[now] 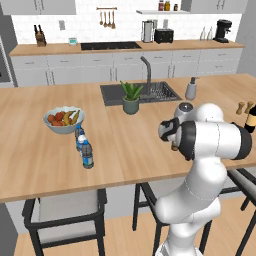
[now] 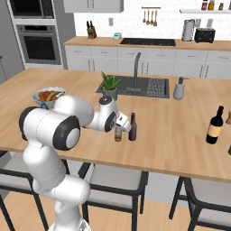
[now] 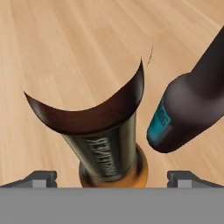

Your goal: Move the plastic bottles in the middle to the plastics group, and the glass bottles in the middle to the glass group.

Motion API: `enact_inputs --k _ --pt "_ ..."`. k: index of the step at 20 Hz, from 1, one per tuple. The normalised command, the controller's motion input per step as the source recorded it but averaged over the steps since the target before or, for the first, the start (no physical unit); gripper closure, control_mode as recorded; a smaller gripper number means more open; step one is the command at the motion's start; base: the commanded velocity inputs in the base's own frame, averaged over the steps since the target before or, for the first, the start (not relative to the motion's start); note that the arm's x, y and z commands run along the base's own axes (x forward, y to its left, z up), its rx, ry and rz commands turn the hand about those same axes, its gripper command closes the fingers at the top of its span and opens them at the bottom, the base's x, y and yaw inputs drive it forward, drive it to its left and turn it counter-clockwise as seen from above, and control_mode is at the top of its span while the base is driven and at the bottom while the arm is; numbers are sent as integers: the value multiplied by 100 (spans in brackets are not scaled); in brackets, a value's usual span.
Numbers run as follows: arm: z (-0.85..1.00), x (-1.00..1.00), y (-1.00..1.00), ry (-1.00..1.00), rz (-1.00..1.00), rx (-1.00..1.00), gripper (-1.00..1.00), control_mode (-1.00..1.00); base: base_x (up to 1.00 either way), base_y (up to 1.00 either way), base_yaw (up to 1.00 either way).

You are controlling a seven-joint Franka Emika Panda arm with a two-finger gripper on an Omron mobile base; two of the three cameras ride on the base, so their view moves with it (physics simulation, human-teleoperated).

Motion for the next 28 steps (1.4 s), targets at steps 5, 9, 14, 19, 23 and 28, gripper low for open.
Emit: enact_inputs --k 5,9,14,19,23,28 --pt "0 0 0 0 0 0 100 -100 0 0 0" --pt "0 0 0 0 0 0 100 -100 0 0 0" --pt "2 -13 0 0 0 0 100 -100 0 0 0" --pt "35 -69 0 0 0 0 100 -100 0 0 0" --pt "52 -76 0 1 0 0 100 -100 0 0 0" --pt "26 -52 -28 0 0 0 100 -100 0 0 0"
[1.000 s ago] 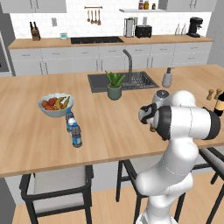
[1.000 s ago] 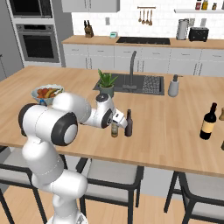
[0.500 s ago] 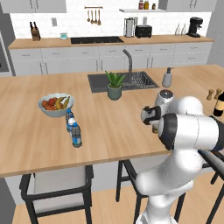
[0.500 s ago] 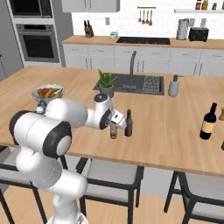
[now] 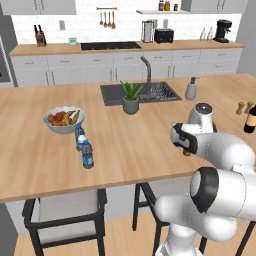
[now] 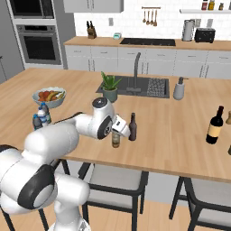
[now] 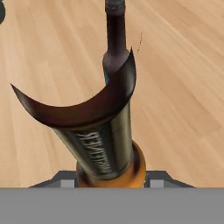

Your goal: Move the plastic bottles in the middle to the plastics group, and the glass bottles in the middle to the glass group.

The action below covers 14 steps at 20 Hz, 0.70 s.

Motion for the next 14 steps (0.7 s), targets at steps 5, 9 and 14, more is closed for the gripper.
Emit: enact_inputs --k 5,9,14 --pt "15 -5 -71 0 0 0 100 -100 0 0 0" --pt "19 0 -91 0 0 0 100 -100 0 0 0" --pt "17 0 -92 0 0 0 100 -100 0 0 0"
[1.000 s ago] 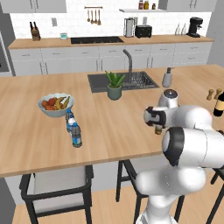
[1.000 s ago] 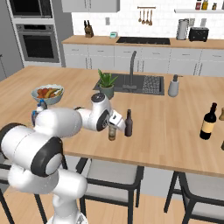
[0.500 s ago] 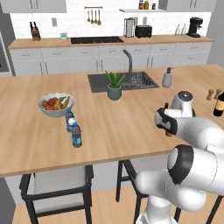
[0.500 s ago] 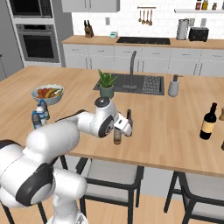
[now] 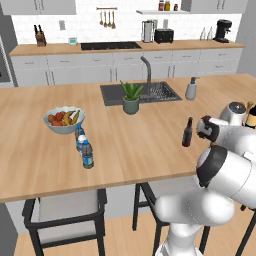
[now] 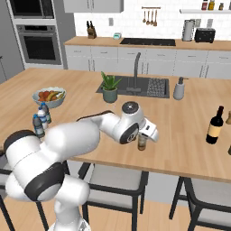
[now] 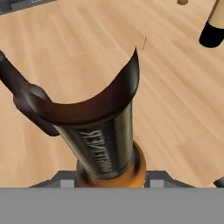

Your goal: Move the plastic bottles in the middle to the plastics group, and the glass bottles in the middle to the glass group.

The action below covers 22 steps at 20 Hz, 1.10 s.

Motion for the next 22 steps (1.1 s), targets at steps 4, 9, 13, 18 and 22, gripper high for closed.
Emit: enact_inputs --k 4,9,13,18,22 --pt "1 0 -92 0 0 0 100 -100 0 0 0" --pt "0 0 -86 0 0 0 100 -100 0 0 0" --pt "-8 0 -58 0 0 0 100 -100 0 0 0" --pt "-9 21 -30 -1 0 -1 100 -100 0 0 0" --pt "0 34 -23 -2 0 0 100 -100 0 0 0"
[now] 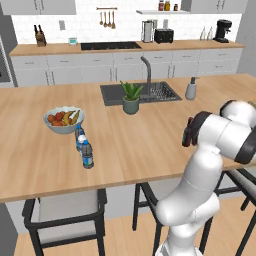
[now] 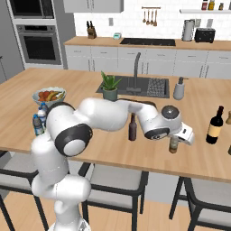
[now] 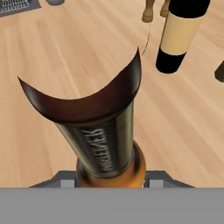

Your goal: Move the plastic bottles in the middle to the plastics group, and the glass bottles in the middle to the glass group.

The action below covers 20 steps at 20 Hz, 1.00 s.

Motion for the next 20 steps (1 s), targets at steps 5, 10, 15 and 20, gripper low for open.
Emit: enact_inputs --k 5,10,15,20 --pt "0 36 -15 -1 1 0 100 -100 0 0 0" --pt "0 15 -16 -2 1 0 100 -100 0 0 0" --pt "0 0 -33 -11 0 0 100 -100 0 0 0" --pt "0 0 -28 -4 0 -1 100 -100 0 0 0"
